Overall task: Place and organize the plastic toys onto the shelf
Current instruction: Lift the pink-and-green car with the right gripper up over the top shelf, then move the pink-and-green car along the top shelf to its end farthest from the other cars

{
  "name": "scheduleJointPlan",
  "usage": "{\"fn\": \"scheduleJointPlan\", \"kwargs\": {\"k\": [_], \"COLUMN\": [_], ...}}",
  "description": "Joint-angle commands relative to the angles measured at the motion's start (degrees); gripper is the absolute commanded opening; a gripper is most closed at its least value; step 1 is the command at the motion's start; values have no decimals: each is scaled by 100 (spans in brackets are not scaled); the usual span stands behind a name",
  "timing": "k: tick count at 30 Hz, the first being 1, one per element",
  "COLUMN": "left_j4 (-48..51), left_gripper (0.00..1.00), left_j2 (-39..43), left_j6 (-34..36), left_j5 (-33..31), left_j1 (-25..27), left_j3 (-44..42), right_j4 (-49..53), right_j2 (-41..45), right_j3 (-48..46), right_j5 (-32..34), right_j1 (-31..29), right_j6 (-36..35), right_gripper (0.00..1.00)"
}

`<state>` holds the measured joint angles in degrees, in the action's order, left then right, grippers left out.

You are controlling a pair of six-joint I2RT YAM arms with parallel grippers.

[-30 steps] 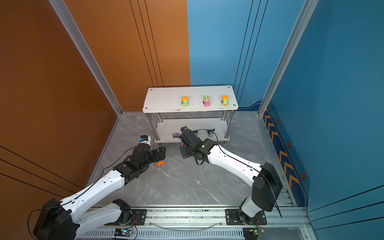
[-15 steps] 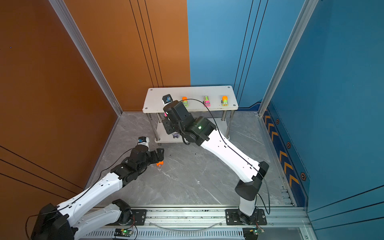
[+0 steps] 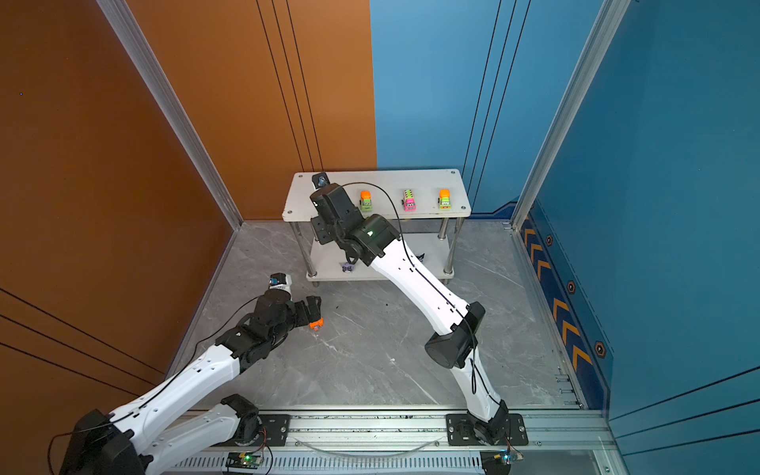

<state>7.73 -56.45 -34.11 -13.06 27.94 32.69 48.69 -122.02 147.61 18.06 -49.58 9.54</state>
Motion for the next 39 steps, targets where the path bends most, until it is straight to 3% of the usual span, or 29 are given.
{"fn": "scheduleJointPlan", "kwargs": {"k": [1,8,25,39], "left_j4": [141,126,175,187], "left_gripper": [98,98,98,98], "left_j2": [75,42,67,53], "left_j6": [-4,-3,9,20], "left_j5": [36,60,93,127], "left_j1": [-91,-106,-131,-193], "left_j3": [-71,-72,-52,-68], "right_j4": [-243,-373,-759,-843], "right_j2": [-93,-112,-357,-511], "right_j3": [123,127,128,131], "right_j5": [169,-144,-134,54], "right_j1": [158,212,265,291], "right_j6": [299,504,786,871], "right_gripper": [2,2,4,20]}}
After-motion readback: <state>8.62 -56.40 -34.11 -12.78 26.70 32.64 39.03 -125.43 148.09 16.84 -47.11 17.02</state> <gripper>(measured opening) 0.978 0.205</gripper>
